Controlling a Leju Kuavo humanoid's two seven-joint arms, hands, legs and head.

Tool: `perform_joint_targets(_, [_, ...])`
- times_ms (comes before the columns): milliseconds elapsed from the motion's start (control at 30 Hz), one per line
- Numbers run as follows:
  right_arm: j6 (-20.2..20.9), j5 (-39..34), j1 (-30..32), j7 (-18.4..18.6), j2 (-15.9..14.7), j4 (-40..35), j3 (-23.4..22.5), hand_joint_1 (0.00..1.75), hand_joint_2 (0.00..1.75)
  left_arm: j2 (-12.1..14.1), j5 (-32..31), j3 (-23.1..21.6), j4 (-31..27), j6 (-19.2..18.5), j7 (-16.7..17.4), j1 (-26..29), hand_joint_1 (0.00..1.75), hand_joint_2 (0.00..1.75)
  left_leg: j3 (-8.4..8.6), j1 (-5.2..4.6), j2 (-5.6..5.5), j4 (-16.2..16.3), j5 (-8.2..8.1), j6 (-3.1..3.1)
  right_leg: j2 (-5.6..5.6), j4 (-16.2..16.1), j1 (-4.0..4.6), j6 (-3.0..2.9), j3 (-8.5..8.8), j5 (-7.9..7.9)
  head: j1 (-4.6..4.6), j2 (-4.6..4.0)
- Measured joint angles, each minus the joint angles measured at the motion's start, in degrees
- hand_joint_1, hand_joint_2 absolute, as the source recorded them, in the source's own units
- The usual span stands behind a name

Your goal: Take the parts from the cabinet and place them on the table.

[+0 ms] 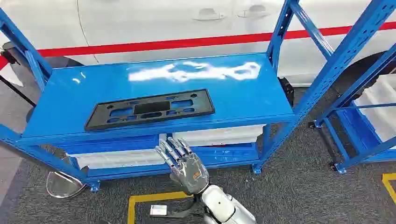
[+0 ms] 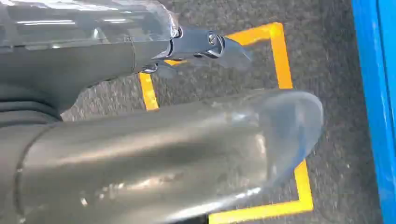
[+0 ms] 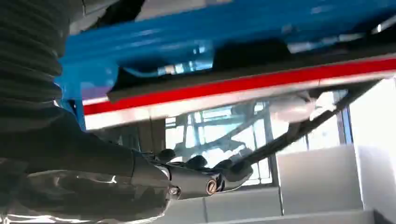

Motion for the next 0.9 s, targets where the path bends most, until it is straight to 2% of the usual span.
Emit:
perform_joint_targets(33, [0.17, -0.22, -0.21, -0.04, 0.15, -0.02, 0.17, 0.00, 1.75, -0.02, 0.05, 0.07, 0.02, 0.00, 0.00, -0.04, 0.00, 0.00, -1.32, 0.05, 0.01, 2.83, -1.63, -0.23, -0.12, -0.11, -0.10, -0.34, 0.33, -0.16, -0.63, 0.00])
perform_joint_targets(100, [0.63, -0.79, -0.30, -0.07, 0.17, -0.02, 0.31, 0.00, 1.75, -0.02, 0.07, 0.31, 0.02, 0.00, 0.00, 0.09, 0.00, 0.00, -6.31, 0.31, 0.02, 12.24, -5.52, -0.80, -0.18, -0.08, 0.00, -0.62, 0.64, -0.44, -0.66, 0.00])
perform_joint_targets(133, [0.70, -0.98, -0.19, -0.07, 0.13, -0.02, 0.31, 0.00, 1.75, -0.02, 0.07, 0.53, 0.02, 0.00, 0.00, 0.31, 0.00, 0.00, -8.77, 0.34, 0.03, 16.34, -6.55, -0.99, -0.15, -0.03, 0.03, -0.68, 0.74, -0.61, -0.61, 0.00])
perform_joint_targets(167, [0.70, -1.11, -0.11, -0.09, 0.13, -0.02, 0.31, 0.00, 1.75, 0.00, 0.09, 0.70, 0.02, 0.00, 0.00, 0.54, 0.00, 0.00, -10.02, 0.40, 0.03, 17.67, -5.96, -1.11, -0.08, 0.01, 0.03, -0.65, 0.92, -0.82, -0.66, 0.00])
perform_joint_targets(200, [0.72, -1.22, -0.11, -0.09, 0.13, -0.07, 0.31, 0.00, 1.75, 0.00, 0.11, 0.87, 0.02, 0.02, 0.00, 0.71, 0.00, 0.00, -9.68, 0.48, 0.03, 15.86, -3.80, -1.16, 0.04, 0.05, 0.02, -0.57, 1.24, -1.07, -0.68, 0.02])
perform_joint_targets(233, [0.83, -1.29, -0.11, -0.09, 0.13, -0.22, 0.31, 0.00, 1.75, 0.07, 0.15, 0.96, 0.02, 0.02, 0.00, 0.74, 0.00, 0.00, -8.21, 0.58, 0.05, 11.95, -0.91, -1.14, 0.12, 0.13, 0.00, -0.45, 1.63, -1.36, -0.66, 0.00])
perform_joint_targets(267, [0.94, -1.44, -0.13, -0.09, 0.13, -0.46, 0.28, 0.00, 1.75, 0.09, 0.15, 1.01, 0.02, 0.02, 0.00, 0.73, 0.00, 0.00, -6.00, 0.67, 0.10, 6.64, 2.24, -1.06, 0.15, 0.24, -0.02, -0.24, 2.07, -1.72, -0.66, 0.00])
perform_joint_targets(300, [0.98, -1.46, -0.15, -0.09, 0.15, -0.72, 0.28, 0.00, 1.75, 0.09, 0.17, 1.07, 0.02, 0.04, 0.00, 0.73, 0.00, 0.00, -3.83, 0.75, 0.19, 1.38, 4.61, -0.93, 0.13, 0.35, -0.02, 0.04, 2.42, -2.16, -0.66, 0.00])
perform_joint_targets(333, [1.09, -1.59, -0.24, -0.09, 0.13, -0.92, 0.28, 0.00, 1.75, 0.07, 0.17, 1.14, 0.02, 0.04, 0.00, 0.73, 0.00, 0.00, -3.13, 0.40, 0.17, 0.33, 3.38, -0.68, 0.15, 0.51, 0.40, 0.45, 2.33, -2.44, -0.74, 0.00])
perform_joint_targets(367, [1.31, -1.75, -0.27, -0.09, 0.13, -1.13, 0.28, 0.00, 1.75, 0.07, 0.17, 1.20, 0.02, 0.11, -0.02, 0.61, 0.00, 0.00, -3.11, 0.31, 0.04, 0.05, 3.42, -0.01, 0.20, 0.61, 0.42, 0.74, 2.07, -2.41, -0.81, 0.02])
perform_joint_targets(433, [1.73, -1.92, -0.28, -0.09, 0.13, -1.48, 0.28, 0.00, 1.75, 0.07, 0.15, 1.27, 0.02, 0.20, -0.07, 0.82, 0.00, 0.00, -3.27, 0.09, 0.03, 0.03, 3.19, 0.55, 0.18, 0.37, 0.24, 1.16, 2.13, -2.49, -0.53, 0.00])
perform_joint_targets(467, [1.75, -1.99, -0.30, -0.11, 0.13, -1.64, 0.28, 0.00, 1.75, 0.04, 0.13, 1.29, 0.02, 0.20, -0.07, 0.83, 0.00, 0.00, -3.05, 0.34, -0.02, -0.33, 3.22, 1.03, 0.17, 0.35, 0.42, 1.61, 2.28, -2.74, -0.55, 0.00])
perform_joint_targets(500, [1.75, -2.05, -0.25, -0.15, 0.11, -1.92, 0.26, 0.00, 1.75, -0.07, 0.07, 1.29, 0.02, 0.20, -0.09, 0.85, 0.00, 0.00, -2.71, 0.55, 0.08, -0.72, 3.39, 1.44, 0.13, 0.96, 0.06, 1.96, 2.27, -3.17, -0.59, 0.00])
perform_joint_targets(533, [1.75, -2.18, -0.39, -0.15, 0.11, -2.14, 0.24, 0.00, 1.75, -0.09, 0.04, 1.29, 0.02, 0.20, -0.15, 0.79, 0.00, 0.00, -2.52, 0.53, 0.10, -0.76, 3.21, 2.02, 0.09, 3.56, 0.14, 2.03, 1.13, -4.63, -0.31, 0.00])
perform_joint_targets(567, [1.75, -2.27, -0.45, -0.17, 0.11, -2.25, 0.24, 0.00, 1.75, -0.09, 0.04, 1.33, 0.02, 0.20, -0.15, 0.71, 0.00, 0.00, -2.48, 0.53, 0.13, -0.75, 3.09, 2.29, 0.10, 7.41, 0.13, 2.13, -0.99, -6.55, -0.28, 0.00])
perform_joint_targets(600, [1.75, -2.27, -0.32, -0.17, 0.04, -2.25, 0.24, 0.00, 1.75, -0.09, 0.04, 1.33, 0.02, 0.20, -0.15, 0.69, 0.00, 0.00, -2.39, 0.45, 0.14, -0.75, 2.95, 2.47, 0.10, 12.91, 0.05, 2.29, -4.07, -8.83, -0.31, 0.00])
perform_joint_targets(633, [1.75, -2.36, -0.18, -0.17, -0.06, -2.25, 0.24, 0.00, 1.75, -0.09, 0.02, 1.35, 0.02, 0.20, -0.15, 0.72, 0.00, 0.00, -2.35, 0.41, 0.13, -0.73, 2.80, 2.59, 0.10, 17.00, 0.03, 2.38, -6.63, -10.11, -0.30, 0.00])
perform_joint_targets(667, [1.75, -2.40, -0.05, -0.17, -0.18, -2.25, 0.24, 0.00, 1.75, -0.09, 0.02, 1.38, 0.02, 0.20, -0.15, 0.75, 0.00, 0.00, -2.23, 0.36, 0.11, -0.70, 2.65, 2.56, 0.09, 19.15, 0.03, 2.44, -8.30, -10.01, -0.28, 0.02])
perform_joint_targets(700, [1.75, -2.43, 0.01, -0.17, -0.26, -2.25, 0.24, 0.00, 1.75, -0.09, 0.02, 1.40, 0.02, 0.20, -0.13, 0.82, 0.00, 0.00, -1.94, 0.34, 0.05, -0.70, 2.44, 2.51, 0.09, 18.46, 0.03, 2.37, -8.56, -8.41, -0.31, 0.00])
perform_joint_targets(733, [1.75, -2.43, 0.00, -0.17, -0.28, -2.25, 0.24, 0.00, 1.75, -0.11, 0.02, 1.40, 0.02, 0.20, -0.13, 0.86, 0.00, 0.00, -1.57, 0.30, -0.01, -0.68, 2.19, 2.44, 0.09, 15.54, 0.05, 2.20, -7.58, -5.86, -0.26, 0.00])
perform_joint_targets(800, [1.92, -2.51, -0.05, -0.17, -0.28, -2.27, 0.20, 0.00, 1.75, -0.15, -0.04, 1.42, 0.02, 0.20, -0.13, 0.86, 0.00, 0.00, -0.48, 0.21, -0.09, -0.68, 1.56, 2.17, 0.07, 5.15, 0.17, 1.39, -3.06, 0.45, -0.26, 0.00])
perform_joint_targets(833, [2.03, -2.64, -0.10, -0.17, -0.33, -2.27, 0.15, 0.00, 1.75, -0.26, -0.22, 1.42, 0.02, 0.17, -0.13, 0.90, 0.00, 0.00, -0.35, 0.03, -0.11, -0.62, 1.21, 1.89, 0.03, 2.09, 0.44, 0.87, -1.70, 0.78, -0.28, 0.02])
perform_joint_targets(867, [2.12, -2.73, -0.16, -0.17, -0.33, -2.36, 0.13, 0.00, 1.75, -0.28, -0.33, 1.44, 0.02, 0.18, -0.13, 0.76, 0.00, 0.00, -0.35, -0.22, -0.17, -0.38, 0.92, 1.48, 0.02, 1.07, 0.52, 0.86, -1.27, 0.25, -0.37, 0.00])
perform_joint_targets(900, [2.16, -2.82, -0.10, -0.17, -0.33, -2.38, 0.13, 0.00, 1.75, -0.28, -0.37, 1.46, 0.02, 0.18, -0.11, 0.77, 0.00, 0.00, -0.35, -0.07, -0.10, -0.61, 0.82, 1.21, 0.14, 1.23, 0.66, 0.76, -1.38, 0.13, -0.37, 0.00])
